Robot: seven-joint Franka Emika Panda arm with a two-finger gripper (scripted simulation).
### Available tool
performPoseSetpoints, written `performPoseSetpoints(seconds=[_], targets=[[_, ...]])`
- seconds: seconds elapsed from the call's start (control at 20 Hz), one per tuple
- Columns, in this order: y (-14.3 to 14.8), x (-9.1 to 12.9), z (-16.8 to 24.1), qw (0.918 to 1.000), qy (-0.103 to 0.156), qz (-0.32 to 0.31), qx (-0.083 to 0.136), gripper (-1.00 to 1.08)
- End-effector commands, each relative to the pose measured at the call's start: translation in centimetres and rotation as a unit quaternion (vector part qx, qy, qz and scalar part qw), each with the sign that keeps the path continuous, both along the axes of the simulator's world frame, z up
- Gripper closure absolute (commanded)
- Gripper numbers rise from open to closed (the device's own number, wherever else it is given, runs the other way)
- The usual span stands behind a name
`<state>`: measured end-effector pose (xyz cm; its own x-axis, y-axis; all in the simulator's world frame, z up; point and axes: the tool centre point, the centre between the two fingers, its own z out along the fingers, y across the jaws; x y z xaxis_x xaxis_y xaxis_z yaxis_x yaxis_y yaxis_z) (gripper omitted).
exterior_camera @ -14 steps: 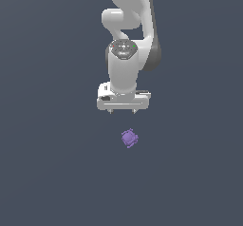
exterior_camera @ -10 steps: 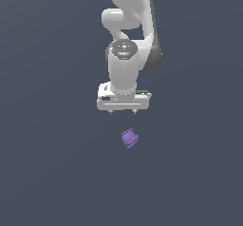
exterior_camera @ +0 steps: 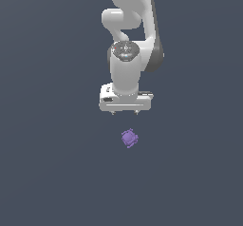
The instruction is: Pick up the object and move it to a goal position.
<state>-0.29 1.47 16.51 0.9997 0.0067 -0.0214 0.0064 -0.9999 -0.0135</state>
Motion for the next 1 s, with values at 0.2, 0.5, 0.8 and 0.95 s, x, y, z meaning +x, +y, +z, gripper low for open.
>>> performPoseSetpoints(seconds=[0.2,0.5,0.8,0.95], targets=[[0.1,0.4,-0.4,0.9998,-0.001,0.019,-0.001,-0.92],[0.5,1.5,-1.6,0.9977,-0.002,0.068,-0.003,-0.92],[1.2,3.2,-3.5,0.9895,-0.005,0.145,-0.005,-0.92],[1.6,4.0,-4.6,0.9824,-0.007,0.187,-0.005,-0.92]])
